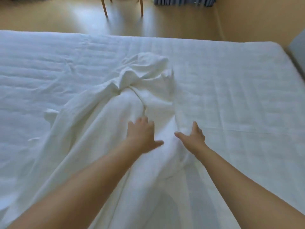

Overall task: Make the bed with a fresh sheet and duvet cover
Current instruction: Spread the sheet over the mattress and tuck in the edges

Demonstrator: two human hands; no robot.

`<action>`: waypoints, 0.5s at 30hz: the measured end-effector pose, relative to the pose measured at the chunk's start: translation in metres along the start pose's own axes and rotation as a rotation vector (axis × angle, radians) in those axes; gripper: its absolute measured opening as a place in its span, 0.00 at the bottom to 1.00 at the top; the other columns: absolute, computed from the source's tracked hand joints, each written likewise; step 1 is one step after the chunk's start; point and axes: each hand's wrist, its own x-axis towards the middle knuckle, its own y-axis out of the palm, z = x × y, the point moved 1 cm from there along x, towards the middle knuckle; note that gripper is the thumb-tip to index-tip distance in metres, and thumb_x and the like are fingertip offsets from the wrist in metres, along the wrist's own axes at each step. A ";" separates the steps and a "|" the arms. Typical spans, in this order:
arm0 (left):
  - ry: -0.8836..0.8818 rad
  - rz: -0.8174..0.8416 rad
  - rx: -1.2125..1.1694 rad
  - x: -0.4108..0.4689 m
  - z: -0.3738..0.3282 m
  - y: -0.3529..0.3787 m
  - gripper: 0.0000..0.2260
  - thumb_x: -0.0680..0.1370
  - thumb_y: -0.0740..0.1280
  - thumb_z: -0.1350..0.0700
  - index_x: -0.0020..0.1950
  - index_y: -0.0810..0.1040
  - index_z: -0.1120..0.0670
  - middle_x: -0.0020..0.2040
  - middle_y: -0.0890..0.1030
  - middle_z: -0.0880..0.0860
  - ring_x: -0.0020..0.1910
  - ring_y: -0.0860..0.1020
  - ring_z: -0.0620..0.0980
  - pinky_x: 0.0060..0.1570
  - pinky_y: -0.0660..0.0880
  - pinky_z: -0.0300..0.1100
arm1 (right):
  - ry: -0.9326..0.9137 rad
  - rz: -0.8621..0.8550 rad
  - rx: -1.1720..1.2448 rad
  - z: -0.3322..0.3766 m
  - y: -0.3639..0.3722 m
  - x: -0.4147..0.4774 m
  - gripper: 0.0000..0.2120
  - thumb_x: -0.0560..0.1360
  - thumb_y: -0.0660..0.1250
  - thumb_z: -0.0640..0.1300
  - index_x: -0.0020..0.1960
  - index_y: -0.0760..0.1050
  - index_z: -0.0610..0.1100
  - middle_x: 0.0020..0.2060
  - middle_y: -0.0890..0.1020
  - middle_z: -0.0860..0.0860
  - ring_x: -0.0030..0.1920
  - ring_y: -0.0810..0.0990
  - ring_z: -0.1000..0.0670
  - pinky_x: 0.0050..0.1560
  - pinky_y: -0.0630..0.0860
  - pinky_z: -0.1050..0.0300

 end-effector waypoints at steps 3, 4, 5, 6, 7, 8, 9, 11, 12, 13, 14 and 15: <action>-0.031 0.240 -0.097 -0.061 -0.019 0.090 0.32 0.73 0.64 0.37 0.67 0.63 0.56 0.63 0.69 0.55 0.62 0.69 0.57 0.57 0.68 0.48 | 0.085 0.042 0.141 -0.055 0.025 0.000 0.38 0.69 0.72 0.57 0.71 0.61 0.43 0.68 0.70 0.44 0.66 0.70 0.43 0.66 0.68 0.44; -0.074 0.251 -0.136 -0.076 -0.021 0.110 0.24 0.76 0.62 0.43 0.66 0.64 0.56 0.63 0.70 0.54 0.60 0.70 0.56 0.56 0.69 0.47 | 0.085 0.050 0.143 -0.063 0.030 -0.002 0.33 0.68 0.72 0.57 0.67 0.66 0.43 0.63 0.74 0.46 0.61 0.74 0.44 0.63 0.71 0.43; -0.128 0.222 -0.191 -0.086 -0.020 0.126 0.16 0.79 0.59 0.50 0.63 0.67 0.56 0.61 0.72 0.54 0.59 0.72 0.56 0.53 0.69 0.46 | 0.086 0.060 0.117 -0.066 0.033 -0.004 0.28 0.69 0.72 0.56 0.62 0.70 0.43 0.58 0.77 0.46 0.56 0.77 0.44 0.60 0.73 0.43; -0.206 0.184 -0.286 -0.092 -0.017 0.134 0.11 0.80 0.56 0.55 0.60 0.69 0.56 0.59 0.75 0.55 0.56 0.74 0.56 0.50 0.69 0.45 | 0.090 0.076 0.107 -0.065 0.034 -0.007 0.21 0.71 0.71 0.54 0.58 0.73 0.42 0.54 0.80 0.46 0.52 0.79 0.44 0.57 0.75 0.45; -0.278 0.120 -0.425 -0.097 -0.015 0.138 0.09 0.80 0.55 0.58 0.57 0.72 0.57 0.55 0.77 0.56 0.53 0.75 0.57 0.47 0.69 0.45 | 0.085 0.106 0.126 -0.062 0.034 -0.010 0.16 0.73 0.69 0.50 0.55 0.75 0.41 0.52 0.81 0.44 0.49 0.79 0.45 0.53 0.76 0.48; -0.337 0.072 -0.571 -0.102 -0.014 0.134 0.08 0.80 0.55 0.59 0.52 0.73 0.57 0.50 0.78 0.57 0.50 0.76 0.58 0.43 0.67 0.46 | 0.083 0.133 0.171 -0.057 0.033 -0.015 0.14 0.75 0.68 0.47 0.56 0.76 0.39 0.52 0.81 0.43 0.48 0.79 0.45 0.50 0.75 0.52; -0.357 0.012 -0.710 -0.107 -0.013 0.126 0.08 0.81 0.55 0.60 0.46 0.72 0.56 0.43 0.78 0.57 0.44 0.75 0.58 0.38 0.65 0.46 | 0.070 0.138 0.253 -0.048 0.029 -0.022 0.13 0.77 0.66 0.44 0.58 0.76 0.37 0.50 0.81 0.44 0.47 0.79 0.46 0.48 0.75 0.54; -0.299 -0.058 -0.946 -0.120 -0.019 0.097 0.13 0.81 0.55 0.59 0.36 0.65 0.54 0.31 0.70 0.50 0.34 0.68 0.52 0.31 0.60 0.41 | 0.036 0.081 0.579 -0.030 0.013 -0.040 0.12 0.78 0.64 0.41 0.59 0.76 0.36 0.44 0.82 0.48 0.43 0.81 0.49 0.43 0.77 0.56; -0.243 -0.041 -1.068 -0.130 -0.023 0.077 0.15 0.82 0.55 0.57 0.34 0.62 0.54 0.29 0.65 0.47 0.30 0.64 0.48 0.28 0.57 0.39 | 0.019 0.057 0.814 -0.023 0.001 -0.053 0.09 0.78 0.63 0.40 0.56 0.77 0.38 0.40 0.83 0.49 0.40 0.82 0.51 0.40 0.78 0.58; -0.187 0.013 -1.190 -0.141 -0.027 0.059 0.17 0.82 0.55 0.54 0.34 0.60 0.54 0.28 0.62 0.46 0.29 0.60 0.46 0.28 0.56 0.38 | 0.000 0.038 1.056 -0.019 -0.014 -0.067 0.08 0.78 0.62 0.39 0.52 0.78 0.40 0.37 0.83 0.50 0.38 0.82 0.52 0.37 0.78 0.60; -0.135 0.114 -1.304 -0.150 -0.030 0.045 0.19 0.81 0.56 0.49 0.34 0.60 0.56 0.29 0.61 0.47 0.30 0.60 0.46 0.29 0.56 0.38 | -0.020 0.033 1.271 -0.019 -0.030 -0.081 0.08 0.77 0.61 0.40 0.47 0.80 0.41 0.37 0.84 0.50 0.38 0.82 0.52 0.38 0.79 0.60; -0.082 0.244 -1.387 -0.161 -0.034 0.033 0.21 0.78 0.57 0.43 0.34 0.63 0.59 0.31 0.63 0.50 0.31 0.61 0.48 0.32 0.58 0.41 | -0.048 0.063 1.429 -0.024 -0.043 -0.095 0.09 0.76 0.63 0.42 0.44 0.81 0.42 0.39 0.84 0.49 0.42 0.83 0.51 0.43 0.80 0.58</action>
